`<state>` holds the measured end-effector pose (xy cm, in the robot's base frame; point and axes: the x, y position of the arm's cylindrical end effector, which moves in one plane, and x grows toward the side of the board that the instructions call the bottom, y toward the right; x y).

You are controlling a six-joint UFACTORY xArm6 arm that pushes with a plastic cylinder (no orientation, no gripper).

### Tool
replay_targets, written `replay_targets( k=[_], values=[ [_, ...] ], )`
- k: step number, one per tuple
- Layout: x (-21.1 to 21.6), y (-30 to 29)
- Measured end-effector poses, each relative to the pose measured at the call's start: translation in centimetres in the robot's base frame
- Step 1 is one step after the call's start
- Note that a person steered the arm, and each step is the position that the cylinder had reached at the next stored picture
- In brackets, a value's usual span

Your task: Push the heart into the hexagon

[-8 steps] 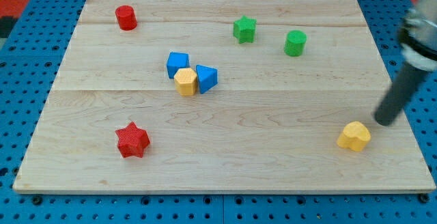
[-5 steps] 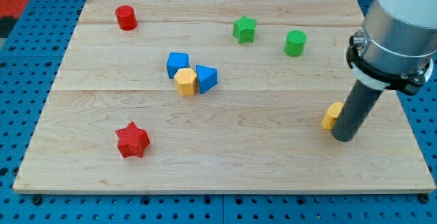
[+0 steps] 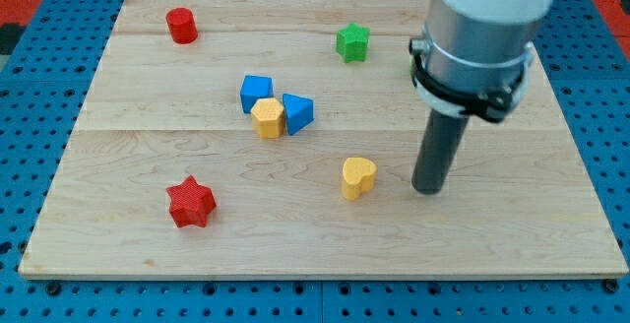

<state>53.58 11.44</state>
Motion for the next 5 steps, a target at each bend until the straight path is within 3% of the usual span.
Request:
replay_targets(
  k=[2,4,5],
  values=[
    [-3.4,-8.3],
    [-1.0,-5.8],
    [-0.6,-9.2]
  ],
)
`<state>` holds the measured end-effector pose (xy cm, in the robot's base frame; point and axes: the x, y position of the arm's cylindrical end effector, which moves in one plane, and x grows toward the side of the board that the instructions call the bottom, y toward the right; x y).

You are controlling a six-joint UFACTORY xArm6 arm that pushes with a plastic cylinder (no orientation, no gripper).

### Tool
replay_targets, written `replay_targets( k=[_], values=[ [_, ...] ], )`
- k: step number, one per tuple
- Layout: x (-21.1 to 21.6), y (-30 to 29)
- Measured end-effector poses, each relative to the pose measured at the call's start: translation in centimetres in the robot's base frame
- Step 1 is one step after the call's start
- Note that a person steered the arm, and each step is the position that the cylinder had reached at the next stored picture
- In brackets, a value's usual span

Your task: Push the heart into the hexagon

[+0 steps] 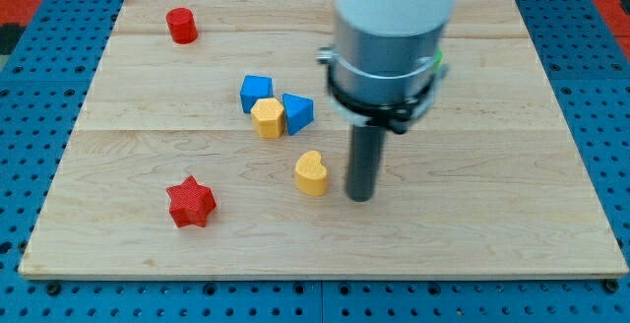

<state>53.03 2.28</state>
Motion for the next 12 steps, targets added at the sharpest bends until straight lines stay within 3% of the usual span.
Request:
replay_targets(
  k=[3,6,8,10,11,12],
  values=[
    [-5.3,-7.5],
    [-6.1,-14.3],
    [-6.7,-23.0],
    [-8.6,-14.2],
    [-7.9,-15.5],
    [-4.0,-19.2]
  ],
)
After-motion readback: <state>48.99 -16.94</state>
